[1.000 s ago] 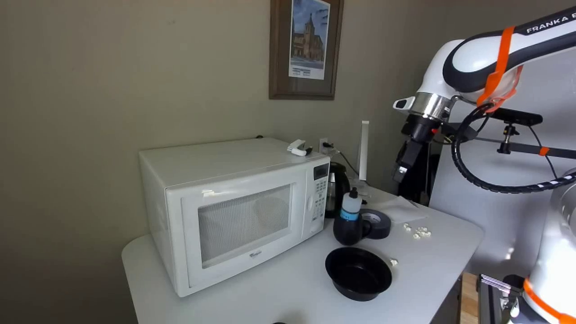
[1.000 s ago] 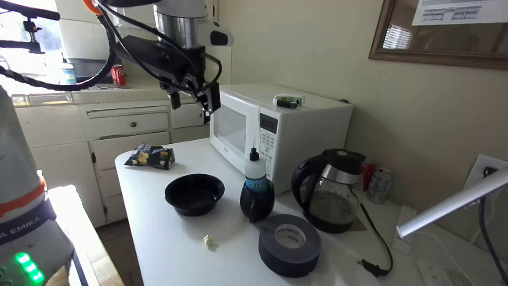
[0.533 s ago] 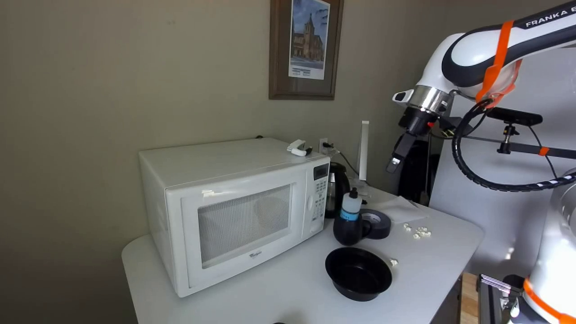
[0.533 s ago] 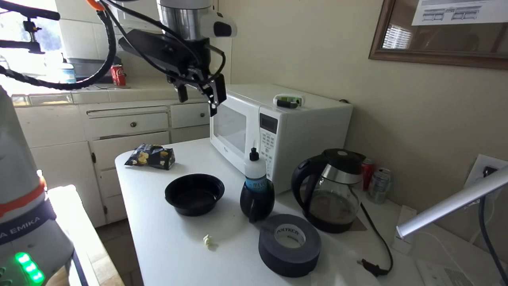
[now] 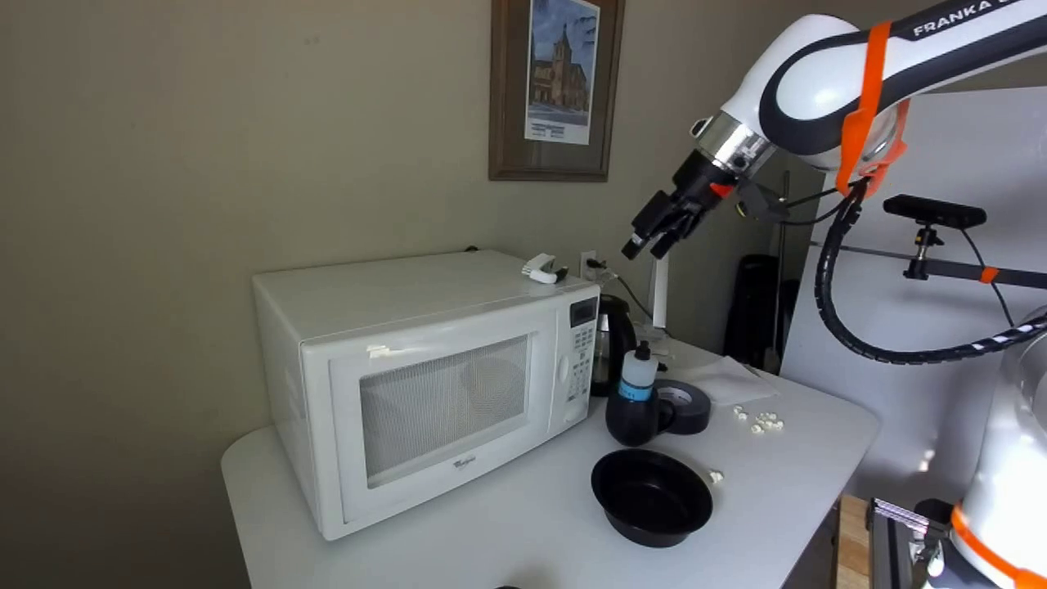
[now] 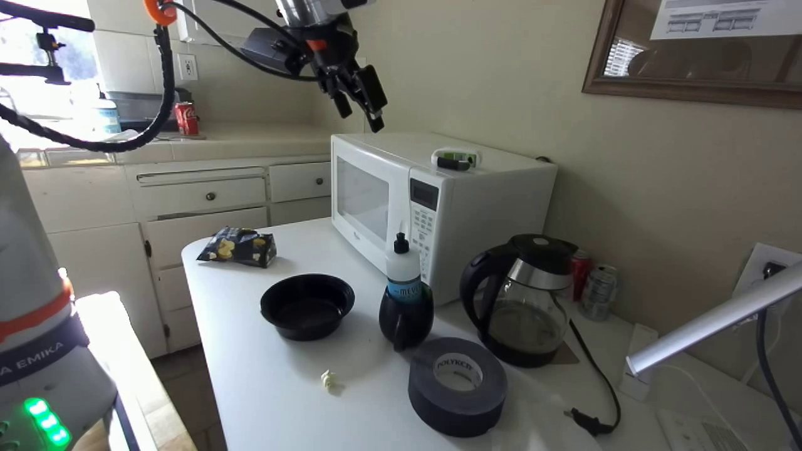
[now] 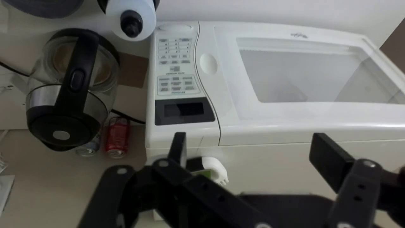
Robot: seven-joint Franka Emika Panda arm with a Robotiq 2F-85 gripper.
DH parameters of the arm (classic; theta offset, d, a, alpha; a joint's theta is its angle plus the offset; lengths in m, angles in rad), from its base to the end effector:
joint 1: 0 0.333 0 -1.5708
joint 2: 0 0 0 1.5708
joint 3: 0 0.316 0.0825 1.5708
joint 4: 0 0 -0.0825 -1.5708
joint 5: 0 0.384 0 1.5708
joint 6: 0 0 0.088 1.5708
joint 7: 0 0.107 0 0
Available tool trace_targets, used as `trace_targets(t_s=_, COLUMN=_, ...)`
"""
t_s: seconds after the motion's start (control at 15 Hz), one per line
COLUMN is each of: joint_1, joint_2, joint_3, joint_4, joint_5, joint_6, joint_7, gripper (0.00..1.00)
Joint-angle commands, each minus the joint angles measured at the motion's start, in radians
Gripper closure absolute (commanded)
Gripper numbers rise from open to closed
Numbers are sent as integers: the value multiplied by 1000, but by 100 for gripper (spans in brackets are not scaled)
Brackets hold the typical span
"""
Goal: Remove the brush from on top of the microwave and put it on the table
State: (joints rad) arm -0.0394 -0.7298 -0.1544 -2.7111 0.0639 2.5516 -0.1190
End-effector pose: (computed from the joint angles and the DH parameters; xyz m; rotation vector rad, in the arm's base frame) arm 0.3615 -0.0748 0.5002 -2.9399 0.1597 -0.8738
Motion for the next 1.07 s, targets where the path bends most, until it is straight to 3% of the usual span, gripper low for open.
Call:
trace_targets(t_s=0.0, joint_1=-88, joint_2=192, joint_3=128, joint_4=162, joint_5=-36, joint_6=4, joint_7=218, gripper=0)
trace_targets(t_s=0.27, joint_1=-161, joint_2=310, joint_3=179, joint_4=353, joint_5=-108, joint_6=-128, joint_7=347, gripper=0)
trace_targets(t_s=0.6, joint_1=-160, joint_2=447, joint_3=136, joint_4=568, joint_5=-121, joint_6=-382, joint_7=374, gripper=0)
trace_targets(t_s=1.0, joint_1=-163, joint_2=563, joint_3=68, joint_4=657, joint_5=-42, joint_6=-386, joint_7=496, gripper=0)
